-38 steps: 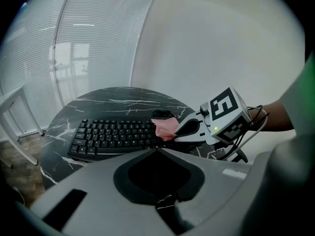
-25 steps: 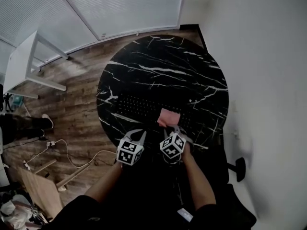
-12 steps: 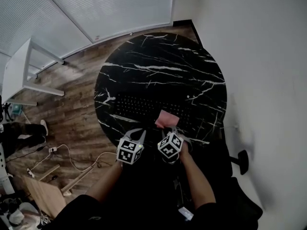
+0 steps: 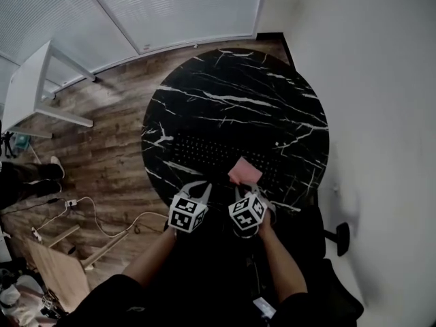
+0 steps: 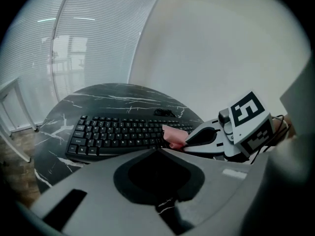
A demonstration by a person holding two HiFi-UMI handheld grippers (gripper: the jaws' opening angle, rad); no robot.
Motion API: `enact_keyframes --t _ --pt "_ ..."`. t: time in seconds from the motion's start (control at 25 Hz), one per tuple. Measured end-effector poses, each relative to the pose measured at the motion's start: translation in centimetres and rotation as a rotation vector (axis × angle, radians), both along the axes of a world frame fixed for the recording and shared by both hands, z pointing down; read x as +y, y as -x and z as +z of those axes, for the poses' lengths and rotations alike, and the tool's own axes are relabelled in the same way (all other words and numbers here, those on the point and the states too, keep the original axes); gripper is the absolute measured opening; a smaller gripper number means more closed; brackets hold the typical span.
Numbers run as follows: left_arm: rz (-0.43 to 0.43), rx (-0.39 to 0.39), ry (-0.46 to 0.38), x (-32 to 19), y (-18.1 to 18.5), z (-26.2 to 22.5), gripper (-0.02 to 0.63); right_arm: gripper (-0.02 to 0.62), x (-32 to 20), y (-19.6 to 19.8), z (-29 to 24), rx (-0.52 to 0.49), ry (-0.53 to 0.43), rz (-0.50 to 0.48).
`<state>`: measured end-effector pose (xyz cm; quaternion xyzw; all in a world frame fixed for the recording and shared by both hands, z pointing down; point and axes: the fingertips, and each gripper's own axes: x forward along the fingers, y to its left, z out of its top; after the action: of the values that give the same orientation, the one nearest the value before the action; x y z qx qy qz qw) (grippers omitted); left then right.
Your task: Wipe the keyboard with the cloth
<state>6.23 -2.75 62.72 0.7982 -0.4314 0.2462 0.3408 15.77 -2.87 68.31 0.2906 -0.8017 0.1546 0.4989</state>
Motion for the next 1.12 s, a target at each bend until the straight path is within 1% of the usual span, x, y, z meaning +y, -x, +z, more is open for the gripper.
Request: enact_keyframes --t 0.12,0.2,0.36,0.44,0.48,0.6,0.8,0.96,1.12 --pt "-0.035 0.01 -0.026 -1.0 1.2 -0.9 -0.003 0.009 -2.3 0.3 -3.6 -0.037 -0.037 0.057" --pt "-0.062 0.021 -0.034 -1.5 2.1 -1.4 -0.003 0.009 -4.2 0.9 -6.3 -0.067 -0.085 0.075" --pt "-0.109 0.035 -0.045 -2.3 3.9 -1.8 -0.003 0.009 -8.9 2.4 -11.0 -0.096 -0.224 0.065" --pt "-0.127 0.039 -0.05 -2.9 5.0 -2.0 -0.003 0.009 -11.2 3.4 -12.0 -0.09 -0.263 0.048" --pt "-0.14 0.045 -0.054 -3.1 5.5 -2.2 -0.003 0.009 -12.1 3.9 -12.1 -0.079 -0.269 0.033" --pt "-0.199 0.061 -0.059 -3.1 6.5 -2.5 -0.003 0.009 -13.6 5.1 -11.1 -0.028 -0.245 -0.034" --pt "-0.264 0.064 -0.039 -3.2 8.5 -0.7 -0.003 0.009 -13.6 6.7 -5.4 0.076 -0.177 -0.144" --pt "-0.256 0.073 -0.014 -2.6 8.9 -0.5 -0.003 0.009 -13.4 7.4 -3.0 0.157 -0.144 -0.205" --pt "-0.248 0.088 0.012 -1.9 8.7 0.3 -0.003 0.009 -12.0 7.6 -0.7 0.187 -0.059 -0.242"
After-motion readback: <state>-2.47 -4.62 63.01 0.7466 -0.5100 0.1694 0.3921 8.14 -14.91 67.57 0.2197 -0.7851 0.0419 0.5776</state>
